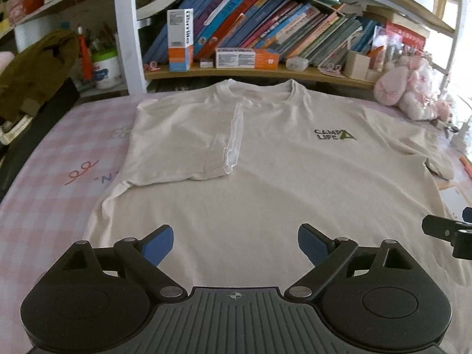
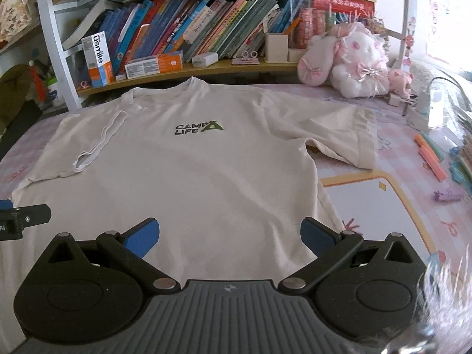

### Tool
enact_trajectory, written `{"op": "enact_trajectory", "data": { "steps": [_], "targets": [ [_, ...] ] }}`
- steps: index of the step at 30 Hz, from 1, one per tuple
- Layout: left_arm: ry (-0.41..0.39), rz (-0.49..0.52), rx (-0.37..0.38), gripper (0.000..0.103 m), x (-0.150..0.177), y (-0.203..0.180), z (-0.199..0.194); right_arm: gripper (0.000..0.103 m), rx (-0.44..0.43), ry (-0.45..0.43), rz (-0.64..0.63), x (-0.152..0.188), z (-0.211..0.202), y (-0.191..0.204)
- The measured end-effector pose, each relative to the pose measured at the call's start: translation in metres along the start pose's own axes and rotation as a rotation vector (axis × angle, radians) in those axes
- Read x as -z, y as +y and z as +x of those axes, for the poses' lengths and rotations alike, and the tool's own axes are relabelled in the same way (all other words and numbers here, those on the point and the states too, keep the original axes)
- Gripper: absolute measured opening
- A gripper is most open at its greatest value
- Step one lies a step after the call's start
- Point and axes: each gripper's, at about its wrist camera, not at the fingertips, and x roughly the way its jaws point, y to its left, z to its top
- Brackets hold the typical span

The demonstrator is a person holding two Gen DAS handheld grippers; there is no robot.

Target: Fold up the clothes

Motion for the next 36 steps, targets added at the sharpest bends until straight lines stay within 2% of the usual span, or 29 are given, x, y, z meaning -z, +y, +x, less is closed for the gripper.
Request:
{"op": "enact_trajectory", "data": {
  "steps": [5,10,19,21,26,30,34,36],
  "targets": [
    [-0.012,-0.003,-0.047,0.093,-0.002,-0.030,-0.006,0.103,-0.057,0.003,0.005,-0.006,0.008,-0.030],
    [-0.015,-0.022,-0.045,0.093,-0.004,-0.066,-0.006,0.103,-0.108,0.007,0.038,-0.011,0.014,-0.067],
    [-0.002,-0.029,0.029,0.093,-0.005,-0.127,0.008,0.101,-0.161,0.038,0.144,-0.019,0.027,-0.135],
    [0.024,-0.035,0.039,0.093,-0.008,-0.136,0.016,0.101,-0.169,0.039,0.172,-0.020,0.029,-0.149],
    [0.033,-0.051,0.028,0.093,-0.010,-0.152,0.024,0.099,-0.179,0.031,0.221,-0.022,0.034,-0.171],
    [0.032,-0.018,0.032,0.093,-0.011,-0.162,0.029,0.090,-0.189,0.039,0.255,-0.024,0.039,-0.182],
    [0.056,0.001,0.029,0.093,-0.011,-0.166,0.037,0.069,-0.188,0.054,0.279,-0.028,0.047,-0.189],
    [0.053,0.005,0.036,0.093,-0.010,-0.165,0.038,0.064,-0.178,0.064,0.296,-0.029,0.052,-0.192]
  ]
}}
